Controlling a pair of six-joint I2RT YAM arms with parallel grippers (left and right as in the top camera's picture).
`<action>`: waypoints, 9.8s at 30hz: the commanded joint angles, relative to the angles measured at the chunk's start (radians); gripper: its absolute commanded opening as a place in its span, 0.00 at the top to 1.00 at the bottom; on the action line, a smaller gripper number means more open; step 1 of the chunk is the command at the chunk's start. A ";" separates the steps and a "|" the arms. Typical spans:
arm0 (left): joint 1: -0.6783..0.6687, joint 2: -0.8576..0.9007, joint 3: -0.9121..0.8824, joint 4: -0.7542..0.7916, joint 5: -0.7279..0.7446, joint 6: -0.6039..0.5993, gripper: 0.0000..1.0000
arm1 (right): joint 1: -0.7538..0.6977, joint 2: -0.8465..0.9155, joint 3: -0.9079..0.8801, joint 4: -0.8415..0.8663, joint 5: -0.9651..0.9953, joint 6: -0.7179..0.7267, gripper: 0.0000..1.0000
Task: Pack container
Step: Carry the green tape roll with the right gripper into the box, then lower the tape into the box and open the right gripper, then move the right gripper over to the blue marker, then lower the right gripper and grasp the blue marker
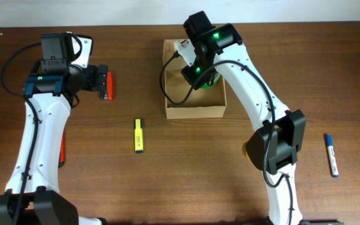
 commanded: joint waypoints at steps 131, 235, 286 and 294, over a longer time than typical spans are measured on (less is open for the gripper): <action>0.003 0.047 0.019 -0.002 -0.008 0.016 0.00 | -0.063 0.125 -0.166 0.023 0.034 0.015 0.65; 0.080 0.113 0.019 0.080 -0.093 0.016 0.01 | -1.176 -0.544 -1.119 0.367 0.140 -0.224 0.16; 0.080 0.113 0.019 0.005 -0.093 0.016 0.01 | -1.045 -0.290 -1.119 0.447 0.249 -0.325 0.25; 0.080 0.113 0.019 0.005 -0.093 0.016 0.00 | -1.089 -0.291 -1.117 0.455 0.200 -0.299 0.24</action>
